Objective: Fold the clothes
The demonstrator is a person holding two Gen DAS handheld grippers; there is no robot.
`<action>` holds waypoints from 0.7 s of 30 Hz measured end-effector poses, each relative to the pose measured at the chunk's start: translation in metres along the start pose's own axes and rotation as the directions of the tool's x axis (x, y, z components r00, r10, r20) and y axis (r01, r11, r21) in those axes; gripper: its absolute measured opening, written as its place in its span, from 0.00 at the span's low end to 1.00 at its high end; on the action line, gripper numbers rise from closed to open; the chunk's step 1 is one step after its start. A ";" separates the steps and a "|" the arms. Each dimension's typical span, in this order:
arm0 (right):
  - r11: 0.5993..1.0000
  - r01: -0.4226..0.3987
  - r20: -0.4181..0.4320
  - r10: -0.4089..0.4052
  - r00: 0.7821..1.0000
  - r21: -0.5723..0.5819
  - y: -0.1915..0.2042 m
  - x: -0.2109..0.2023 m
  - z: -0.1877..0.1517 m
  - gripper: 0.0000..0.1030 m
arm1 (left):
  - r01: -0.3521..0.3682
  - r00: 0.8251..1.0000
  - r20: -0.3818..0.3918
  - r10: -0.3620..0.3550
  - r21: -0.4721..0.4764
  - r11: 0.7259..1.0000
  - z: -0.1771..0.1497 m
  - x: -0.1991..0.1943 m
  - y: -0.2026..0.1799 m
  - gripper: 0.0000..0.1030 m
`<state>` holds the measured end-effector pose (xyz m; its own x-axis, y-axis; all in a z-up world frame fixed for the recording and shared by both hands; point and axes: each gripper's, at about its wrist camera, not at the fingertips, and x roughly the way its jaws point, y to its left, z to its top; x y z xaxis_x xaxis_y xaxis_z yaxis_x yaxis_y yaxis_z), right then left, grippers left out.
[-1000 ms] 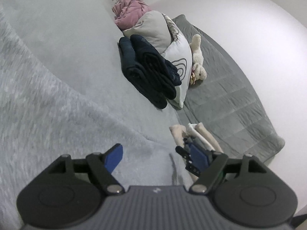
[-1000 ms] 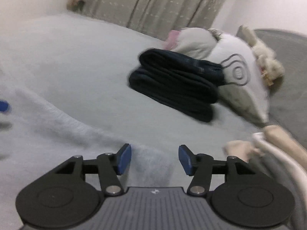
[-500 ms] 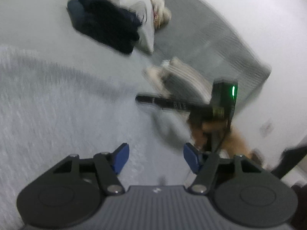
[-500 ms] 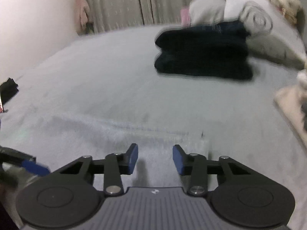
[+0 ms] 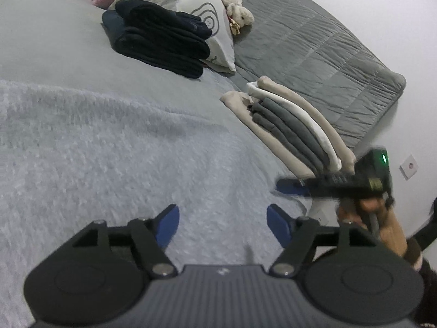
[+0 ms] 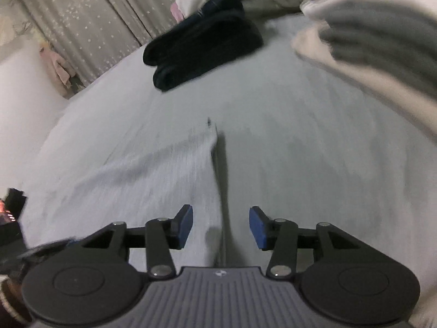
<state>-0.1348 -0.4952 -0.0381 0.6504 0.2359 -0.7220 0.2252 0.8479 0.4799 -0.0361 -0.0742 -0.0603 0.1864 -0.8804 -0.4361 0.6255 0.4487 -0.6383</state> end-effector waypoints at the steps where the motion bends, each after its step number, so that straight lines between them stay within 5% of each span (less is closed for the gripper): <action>1: 1.000 -0.016 0.010 0.015 1.000 0.027 -0.004 -0.005 -0.007 0.44 | -0.007 1.000 0.006 0.007 -0.005 1.000 0.000 -0.002 -0.001 0.72; 9: 0.982 -0.143 0.108 0.130 0.986 0.122 -0.017 -0.009 -0.044 0.48 | -0.061 0.996 0.063 0.067 -0.082 0.995 0.002 -0.029 0.001 0.75; 14: 0.989 -0.101 0.235 0.074 0.969 0.105 0.003 0.008 -0.067 0.48 | -0.114 0.986 0.106 0.128 -0.131 0.985 -0.006 -0.060 0.007 0.75; 16: 0.992 -0.072 0.289 0.041 0.956 0.100 0.014 0.013 -0.074 0.37 | -0.156 0.978 0.119 0.174 -0.145 0.977 -0.012 -0.078 0.011 0.75; 17: 0.993 -0.068 0.301 0.036 0.953 0.098 0.017 0.014 -0.075 0.22 | -0.180 0.972 0.122 0.199 -0.154 0.972 -0.016 -0.088 0.014 0.75; 21: 1.000 0.009 0.389 -0.010 0.921 0.005 0.062 0.009 -0.080 0.16 | -0.228 0.957 0.131 0.257 -0.204 0.952 -0.029 -0.122 0.029 0.75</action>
<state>-0.1726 -0.4027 -0.0547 0.8792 0.0236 -0.4759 0.2346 0.8478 0.4755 -0.0621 0.0503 -0.0442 0.4388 -0.7475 -0.4987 0.3986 0.6594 -0.6375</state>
